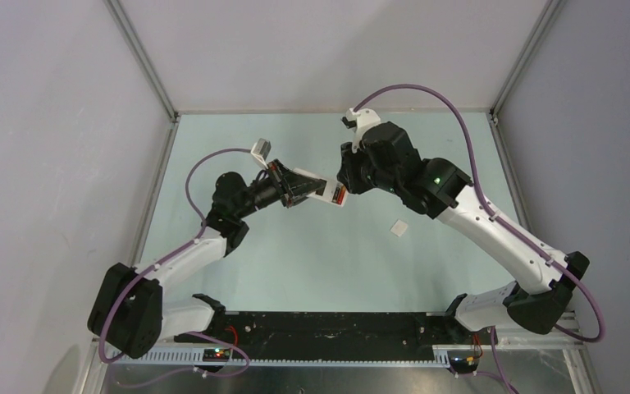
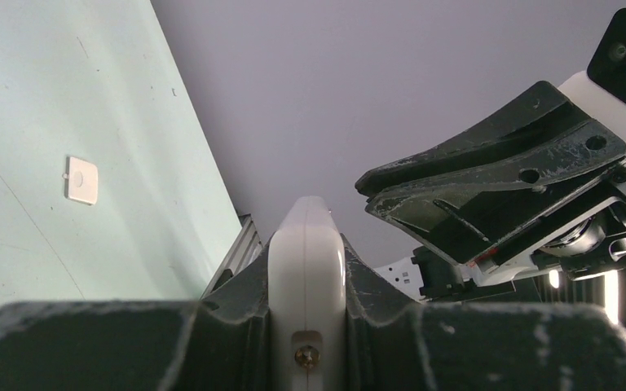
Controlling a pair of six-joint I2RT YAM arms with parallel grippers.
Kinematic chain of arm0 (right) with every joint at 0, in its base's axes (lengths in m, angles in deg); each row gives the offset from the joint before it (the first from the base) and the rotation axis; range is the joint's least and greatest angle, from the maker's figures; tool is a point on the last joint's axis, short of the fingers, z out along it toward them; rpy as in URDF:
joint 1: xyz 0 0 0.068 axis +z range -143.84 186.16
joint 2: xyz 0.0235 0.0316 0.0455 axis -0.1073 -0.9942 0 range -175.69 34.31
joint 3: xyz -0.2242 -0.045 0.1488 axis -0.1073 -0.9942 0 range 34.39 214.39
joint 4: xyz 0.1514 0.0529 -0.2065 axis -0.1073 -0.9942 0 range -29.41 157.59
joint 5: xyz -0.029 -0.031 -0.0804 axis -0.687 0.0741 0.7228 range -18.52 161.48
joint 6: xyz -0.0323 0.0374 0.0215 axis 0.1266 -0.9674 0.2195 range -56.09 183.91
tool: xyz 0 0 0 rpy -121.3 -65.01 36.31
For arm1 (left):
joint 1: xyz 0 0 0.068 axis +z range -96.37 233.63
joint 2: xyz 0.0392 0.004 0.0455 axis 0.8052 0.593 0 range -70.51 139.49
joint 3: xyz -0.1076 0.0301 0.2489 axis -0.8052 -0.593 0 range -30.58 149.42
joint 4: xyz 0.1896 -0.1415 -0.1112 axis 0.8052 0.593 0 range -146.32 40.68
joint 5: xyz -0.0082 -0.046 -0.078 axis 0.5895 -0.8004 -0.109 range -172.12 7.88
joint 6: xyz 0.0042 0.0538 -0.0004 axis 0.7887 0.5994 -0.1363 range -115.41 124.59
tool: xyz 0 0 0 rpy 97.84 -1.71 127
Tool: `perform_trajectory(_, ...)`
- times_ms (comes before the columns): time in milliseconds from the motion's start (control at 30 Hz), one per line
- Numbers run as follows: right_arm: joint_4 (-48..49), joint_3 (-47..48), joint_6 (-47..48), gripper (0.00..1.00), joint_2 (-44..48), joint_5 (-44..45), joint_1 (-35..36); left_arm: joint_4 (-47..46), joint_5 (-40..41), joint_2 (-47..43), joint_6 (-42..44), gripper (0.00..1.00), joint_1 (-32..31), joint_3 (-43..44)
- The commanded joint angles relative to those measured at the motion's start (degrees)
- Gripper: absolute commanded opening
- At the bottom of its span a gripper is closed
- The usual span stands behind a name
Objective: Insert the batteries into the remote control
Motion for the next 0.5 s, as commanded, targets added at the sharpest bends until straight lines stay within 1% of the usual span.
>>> perform_trajectory(0,1.41,0.95,2.35,0.18,-0.66,-1.40,-0.10,-2.00,-1.10,-0.14,-0.13,0.00,-0.29,1.31)
perform_trajectory(100,1.44,0.77,2.37,0.18,-1.08,-2.43,-0.18,-2.00,-1.27,0.00,-0.13,0.00,-0.29,1.37)
perform_trajectory(267,1.43,0.30,1.86,0.22,-1.56,-3.12,-0.32,-2.00,-1.28,-0.12,-0.26,0.00,-0.33,1.44)
perform_trajectory(467,1.65,-0.52,1.29,0.22,-1.65,-3.95,-0.83,-2.00,-1.37,-0.11,-0.30,0.00,-0.29,1.46)
